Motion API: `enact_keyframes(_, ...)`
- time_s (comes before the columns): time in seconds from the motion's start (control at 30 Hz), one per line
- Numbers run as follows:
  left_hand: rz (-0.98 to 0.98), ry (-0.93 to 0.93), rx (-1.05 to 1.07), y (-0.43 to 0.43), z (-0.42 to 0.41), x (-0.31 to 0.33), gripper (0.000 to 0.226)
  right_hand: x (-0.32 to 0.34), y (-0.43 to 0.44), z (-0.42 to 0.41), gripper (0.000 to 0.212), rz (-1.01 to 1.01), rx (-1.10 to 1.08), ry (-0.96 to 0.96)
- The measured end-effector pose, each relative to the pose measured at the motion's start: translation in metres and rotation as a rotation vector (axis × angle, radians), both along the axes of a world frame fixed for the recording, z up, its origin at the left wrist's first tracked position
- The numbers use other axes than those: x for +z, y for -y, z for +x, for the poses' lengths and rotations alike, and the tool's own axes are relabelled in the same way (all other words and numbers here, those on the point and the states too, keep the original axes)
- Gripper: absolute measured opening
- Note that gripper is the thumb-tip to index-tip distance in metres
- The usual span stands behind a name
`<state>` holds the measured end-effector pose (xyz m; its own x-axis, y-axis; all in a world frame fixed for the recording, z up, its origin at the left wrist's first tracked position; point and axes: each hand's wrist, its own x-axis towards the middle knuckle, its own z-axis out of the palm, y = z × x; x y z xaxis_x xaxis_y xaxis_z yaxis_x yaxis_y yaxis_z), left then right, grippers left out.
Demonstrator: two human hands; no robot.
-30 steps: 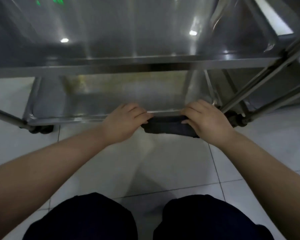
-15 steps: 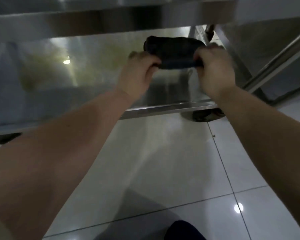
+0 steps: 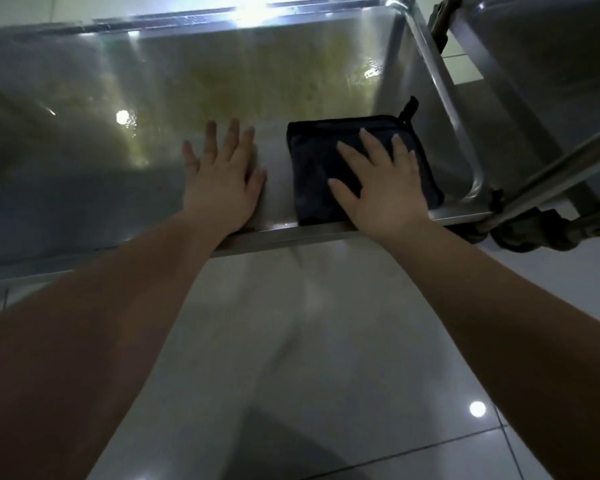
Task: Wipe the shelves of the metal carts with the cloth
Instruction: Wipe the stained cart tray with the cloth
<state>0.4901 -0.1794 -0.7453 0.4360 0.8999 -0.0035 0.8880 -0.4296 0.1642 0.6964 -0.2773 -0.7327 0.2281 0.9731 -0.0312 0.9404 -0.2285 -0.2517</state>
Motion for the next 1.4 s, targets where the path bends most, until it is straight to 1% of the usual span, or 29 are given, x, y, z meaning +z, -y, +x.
enact_keyframes(0.03, 0.003, -0.022, 0.004, -0.002, -0.001, -0.005, 0.063, -0.007, -0.009, -0.003, 0.064, -0.093, -0.015, 0.046)
enact_keyframes(0.1, 0.028, -0.033, 0.012, -0.004, -0.004, -0.012, 0.065, -0.019, -0.018, -0.002, 0.069, -0.182, 0.003, 0.121)
enact_keyframes(0.23, -0.008, -0.043, 0.069, -0.009, -0.005, -0.015, 0.066, -0.018, -0.020, 0.040, 0.074, -0.190, 0.049, 0.089)
enact_keyframes(0.37, 0.004, -0.085, 0.072, -0.009, -0.001, -0.018, 0.065, -0.011, -0.020, 0.087, 0.068, -0.237, -0.092, 0.100)
enact_keyframes(0.47, 0.007, -0.098, 0.083, -0.009, 0.001, -0.018, 0.066, -0.016, -0.022, 0.058, 0.069, -0.234, -0.120, 0.121)
enact_keyframes(0.57, -0.006, -0.095, 0.097, -0.008, 0.001, -0.019, 0.064, -0.021, -0.019, -0.004, 0.074, -0.176, 0.030, 0.155)
enact_keyframes(0.63, -0.011, -0.088, 0.089, -0.008, 0.000, -0.020, 0.063, -0.024, -0.020, -0.024, 0.076, -0.182, 0.104, 0.144)
enact_keyframes(0.73, -0.019, -0.060, 0.083, -0.008, -0.002, -0.021, 0.063, -0.021, -0.031, 0.007, 0.073, -0.187, 0.105, 0.099)
enact_keyframes(0.77, -0.019, -0.056, 0.085, -0.008, -0.002, -0.021, 0.063, -0.020, -0.035, 0.028, 0.073, -0.193, 0.072, 0.094)
enact_keyframes(0.83, -0.006, -0.060, 0.090, -0.008, -0.001, -0.021, 0.064, -0.015, -0.041, 0.067, 0.071, -0.222, -0.063, 0.085)
enact_keyframes(0.9, 0.000, -0.068, 0.093, -0.006, 0.000, -0.020, 0.064, -0.014, -0.041, 0.086, 0.070, -0.242, -0.173, 0.106)
enact_keyframes(0.93, -0.002, -0.068, 0.094, -0.005, 0.001, -0.019, 0.065, -0.013, -0.039, 0.086, 0.069, -0.254, -0.187, 0.109)
enact_keyframes(1.03, -0.002, -0.065, 0.098, 0.001, 0.002, -0.019, 0.065, -0.010, -0.019, 0.066, 0.067, -0.273, -0.134, 0.050)
enact_keyframes(1.2, 0.012, -0.068, 0.125, 0.012, 0.007, -0.026, 0.062, -0.015, 0.027, 0.003, 0.065, -0.236, 0.059, 0.122)
enact_keyframes(1.3, 0.010, -0.071, 0.128, 0.014, 0.008, -0.024, 0.060, -0.016, 0.004, -0.008, 0.064, -0.226, 0.073, 0.086)
enact_keyframes(1.4, 0.000, -0.089, 0.136, 0.015, 0.007, -0.023, 0.061, -0.021, -0.046, 0.001, 0.063, -0.180, 0.048, 0.112)
